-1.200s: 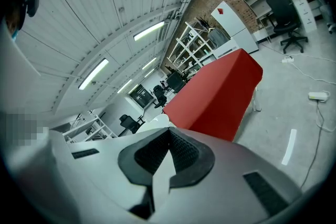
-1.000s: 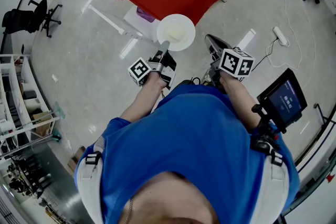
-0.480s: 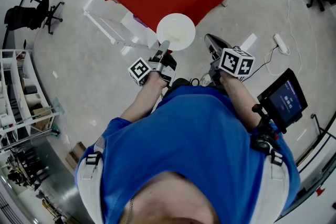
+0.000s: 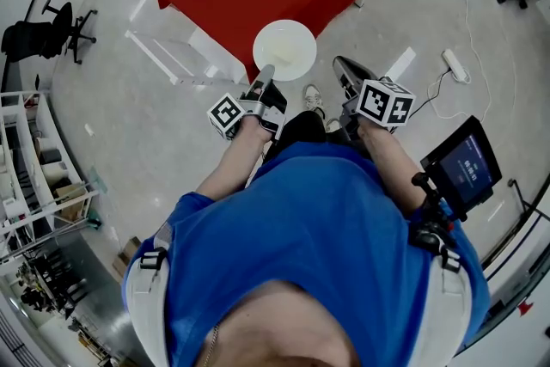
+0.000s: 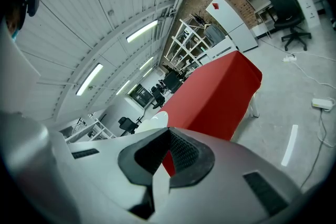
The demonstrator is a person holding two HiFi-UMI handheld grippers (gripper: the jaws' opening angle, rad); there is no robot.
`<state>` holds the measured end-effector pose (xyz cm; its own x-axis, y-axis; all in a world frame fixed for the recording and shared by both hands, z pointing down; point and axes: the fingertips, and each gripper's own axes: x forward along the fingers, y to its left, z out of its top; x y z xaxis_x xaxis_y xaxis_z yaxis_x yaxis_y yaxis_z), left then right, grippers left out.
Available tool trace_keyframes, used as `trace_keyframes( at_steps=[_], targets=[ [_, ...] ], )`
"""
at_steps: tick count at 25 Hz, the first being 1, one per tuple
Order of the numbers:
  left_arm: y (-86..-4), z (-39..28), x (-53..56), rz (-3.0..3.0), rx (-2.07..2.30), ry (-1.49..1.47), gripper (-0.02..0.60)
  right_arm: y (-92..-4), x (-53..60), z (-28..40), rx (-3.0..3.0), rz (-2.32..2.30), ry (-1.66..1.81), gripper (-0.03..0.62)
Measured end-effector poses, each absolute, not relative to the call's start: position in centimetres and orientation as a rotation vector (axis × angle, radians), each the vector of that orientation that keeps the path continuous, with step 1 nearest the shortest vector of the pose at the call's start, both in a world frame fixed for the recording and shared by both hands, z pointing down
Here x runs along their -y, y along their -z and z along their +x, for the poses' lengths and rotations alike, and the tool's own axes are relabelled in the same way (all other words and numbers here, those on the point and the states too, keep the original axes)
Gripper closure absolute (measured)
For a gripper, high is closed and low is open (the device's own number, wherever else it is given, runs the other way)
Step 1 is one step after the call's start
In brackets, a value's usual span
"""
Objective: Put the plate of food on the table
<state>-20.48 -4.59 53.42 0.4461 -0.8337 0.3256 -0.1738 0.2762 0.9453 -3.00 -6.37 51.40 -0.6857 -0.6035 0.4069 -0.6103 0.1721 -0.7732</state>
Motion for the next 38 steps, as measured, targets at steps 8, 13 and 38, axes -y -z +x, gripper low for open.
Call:
trace_keyframes(
  at_steps=[8, 13, 38],
  targets=[
    [-53.8, -19.4, 6.6, 1.276, 1.008, 0.568, 0.565, -51.5, 7.6, -1.9, 2.399, 1.304, -1.556, 0.591],
    [-53.7, -18.6, 7.6, 1.288, 0.981, 0.571, 0.565, -51.3, 8.3, -1.3, 2.406, 1.333, -1.541, 0.592],
    [-54.2, -16.1, 9.8, 1.344, 0.905, 0.504, 0.565, -51.7, 9.7, 0.4, 2.373, 1.443, -1.533, 0.592]
  ],
)
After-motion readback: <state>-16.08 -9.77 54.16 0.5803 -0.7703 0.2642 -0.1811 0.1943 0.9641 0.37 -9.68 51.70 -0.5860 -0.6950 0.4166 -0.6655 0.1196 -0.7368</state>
